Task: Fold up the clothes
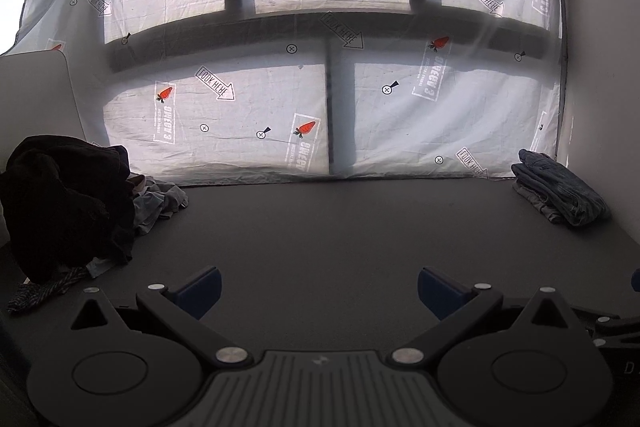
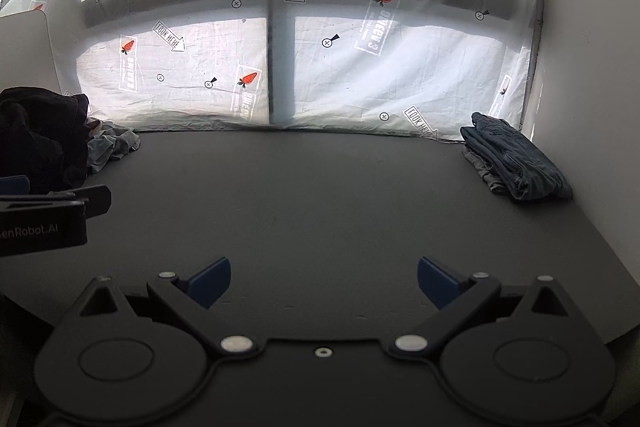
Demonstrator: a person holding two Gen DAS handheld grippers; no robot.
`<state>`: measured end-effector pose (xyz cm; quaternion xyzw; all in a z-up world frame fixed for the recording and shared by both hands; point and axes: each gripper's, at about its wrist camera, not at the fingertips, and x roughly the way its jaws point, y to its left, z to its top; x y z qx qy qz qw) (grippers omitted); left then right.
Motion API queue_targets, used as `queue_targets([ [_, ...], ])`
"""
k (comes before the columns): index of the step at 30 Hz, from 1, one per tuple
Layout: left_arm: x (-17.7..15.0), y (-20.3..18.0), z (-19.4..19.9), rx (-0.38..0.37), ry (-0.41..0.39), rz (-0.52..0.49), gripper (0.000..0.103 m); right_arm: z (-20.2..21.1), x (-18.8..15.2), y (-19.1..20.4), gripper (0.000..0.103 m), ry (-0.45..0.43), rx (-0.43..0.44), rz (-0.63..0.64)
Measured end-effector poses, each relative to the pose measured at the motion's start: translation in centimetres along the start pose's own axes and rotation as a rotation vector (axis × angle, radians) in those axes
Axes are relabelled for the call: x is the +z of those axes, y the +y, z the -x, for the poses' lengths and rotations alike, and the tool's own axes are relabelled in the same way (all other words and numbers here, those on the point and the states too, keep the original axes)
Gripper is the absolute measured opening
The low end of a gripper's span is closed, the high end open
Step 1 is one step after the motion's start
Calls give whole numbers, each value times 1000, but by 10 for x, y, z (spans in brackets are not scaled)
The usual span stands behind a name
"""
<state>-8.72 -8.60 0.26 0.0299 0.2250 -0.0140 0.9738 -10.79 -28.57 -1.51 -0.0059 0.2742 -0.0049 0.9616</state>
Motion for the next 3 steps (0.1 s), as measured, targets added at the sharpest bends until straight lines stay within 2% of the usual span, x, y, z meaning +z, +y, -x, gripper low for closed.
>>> queue_targets([
  [3, 0, 3, 2, -7, -4, 7, 103, 2, 3, 4, 101, -18, -2, 14],
])
